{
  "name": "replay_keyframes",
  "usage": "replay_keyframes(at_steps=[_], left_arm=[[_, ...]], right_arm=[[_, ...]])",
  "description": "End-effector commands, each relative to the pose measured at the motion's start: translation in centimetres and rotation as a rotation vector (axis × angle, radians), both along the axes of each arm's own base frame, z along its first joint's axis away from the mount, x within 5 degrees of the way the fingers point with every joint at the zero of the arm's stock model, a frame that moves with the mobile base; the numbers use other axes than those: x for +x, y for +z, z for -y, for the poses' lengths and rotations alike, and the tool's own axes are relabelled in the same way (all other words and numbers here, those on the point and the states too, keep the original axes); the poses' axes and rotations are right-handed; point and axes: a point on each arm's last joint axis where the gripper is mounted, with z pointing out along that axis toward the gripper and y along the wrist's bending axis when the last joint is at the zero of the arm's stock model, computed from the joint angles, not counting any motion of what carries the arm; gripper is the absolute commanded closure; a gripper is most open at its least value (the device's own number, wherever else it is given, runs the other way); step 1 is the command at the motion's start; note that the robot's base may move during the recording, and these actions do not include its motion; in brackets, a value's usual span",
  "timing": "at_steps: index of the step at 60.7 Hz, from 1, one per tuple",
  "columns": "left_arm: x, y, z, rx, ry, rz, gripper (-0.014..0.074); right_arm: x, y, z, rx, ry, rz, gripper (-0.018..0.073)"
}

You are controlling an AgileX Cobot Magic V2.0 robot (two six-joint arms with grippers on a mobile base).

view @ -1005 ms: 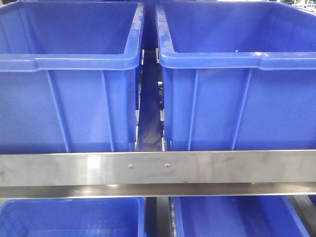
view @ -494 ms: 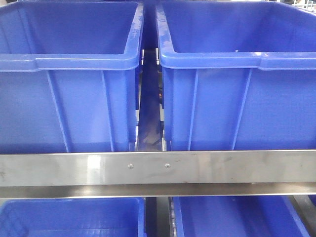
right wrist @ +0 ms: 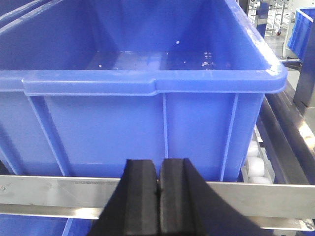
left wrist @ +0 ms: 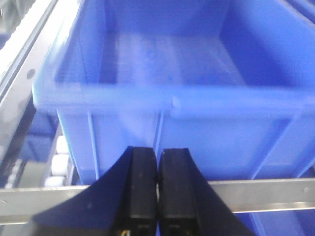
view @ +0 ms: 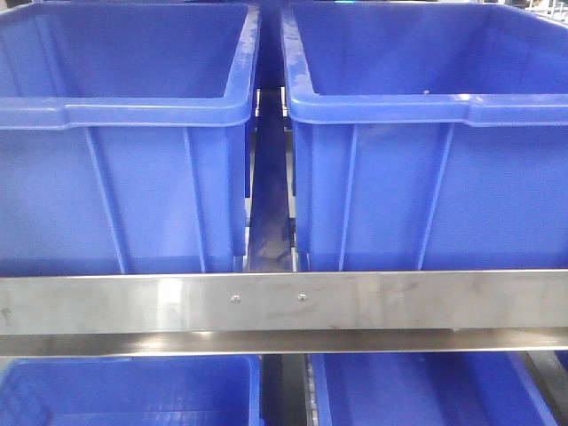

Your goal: Sort and place red and blue blocks on shelf

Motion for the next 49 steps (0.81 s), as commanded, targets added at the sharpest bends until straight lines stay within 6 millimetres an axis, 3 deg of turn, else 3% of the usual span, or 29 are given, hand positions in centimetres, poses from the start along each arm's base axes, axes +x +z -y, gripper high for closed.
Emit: replay_keyframes(at_steps=[1,10,49], left_arm=[[-0.5,-0.2,0.1,-0.044,-0.015,0.169,0.0458],[-0.9,-2.7,0.1,-0.063,-0.026,0.245,0.0458],[-1.1,-2.8,0.0,-0.067,-0.019,0.244,0.0458]], right_arm=[[-0.1,0.9,0.1,0.007,-0.007,0.101,0.0491],[-0.1,0.9,0.1,0.007,-0.007,0.101,0.0491],[-0.1,0.8,0.1,0.007,-0.007,0.099,0.0491]])
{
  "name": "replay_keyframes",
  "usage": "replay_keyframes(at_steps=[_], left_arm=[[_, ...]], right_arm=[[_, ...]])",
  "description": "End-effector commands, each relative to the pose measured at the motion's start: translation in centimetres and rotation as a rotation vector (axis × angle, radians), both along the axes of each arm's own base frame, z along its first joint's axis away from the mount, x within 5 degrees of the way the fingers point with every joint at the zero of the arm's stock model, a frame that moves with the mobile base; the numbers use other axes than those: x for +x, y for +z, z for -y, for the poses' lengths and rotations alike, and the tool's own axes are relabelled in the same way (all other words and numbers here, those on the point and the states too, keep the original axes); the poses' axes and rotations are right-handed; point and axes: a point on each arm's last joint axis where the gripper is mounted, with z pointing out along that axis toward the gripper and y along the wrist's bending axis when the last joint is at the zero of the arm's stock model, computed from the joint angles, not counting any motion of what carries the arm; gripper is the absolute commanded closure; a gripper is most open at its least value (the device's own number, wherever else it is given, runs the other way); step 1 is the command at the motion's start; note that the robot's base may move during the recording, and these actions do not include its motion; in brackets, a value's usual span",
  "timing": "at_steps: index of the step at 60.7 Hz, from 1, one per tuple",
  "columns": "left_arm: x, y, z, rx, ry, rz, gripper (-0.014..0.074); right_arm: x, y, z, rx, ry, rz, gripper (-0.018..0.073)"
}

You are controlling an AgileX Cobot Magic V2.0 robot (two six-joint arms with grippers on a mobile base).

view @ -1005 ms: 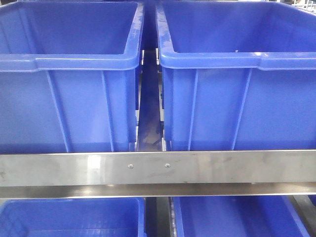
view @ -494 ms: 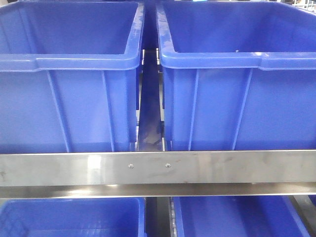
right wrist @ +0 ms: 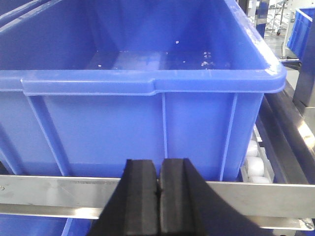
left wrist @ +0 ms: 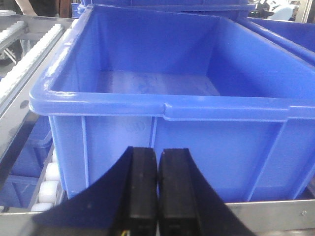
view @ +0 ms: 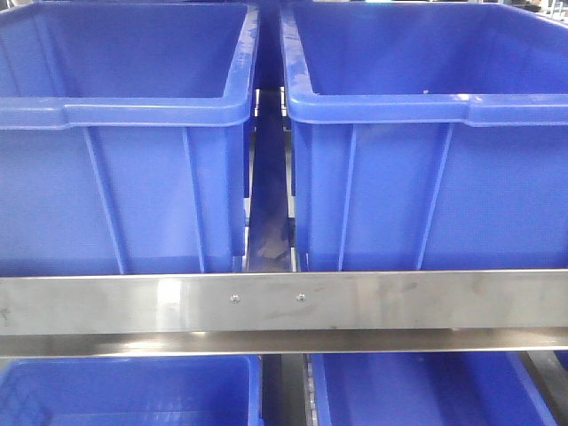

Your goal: Sort and place red and blue blocks on shelf

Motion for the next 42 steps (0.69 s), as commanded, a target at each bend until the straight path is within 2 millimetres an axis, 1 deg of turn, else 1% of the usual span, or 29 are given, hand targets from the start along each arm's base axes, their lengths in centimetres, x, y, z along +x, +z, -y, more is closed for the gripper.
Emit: replay_keyframes(at_steps=[1,42], left_arm=[[-0.09,-0.23,0.04,-0.032,-0.006,0.073,0.0458],[-0.09,-0.23,0.04,-0.032,-0.006,0.073,0.0458]], right_arm=[[-0.12,0.86,0.06,0.007,-0.007,0.101,0.0491],[-0.12,0.86,0.06,0.007,-0.007,0.101,0.0491]])
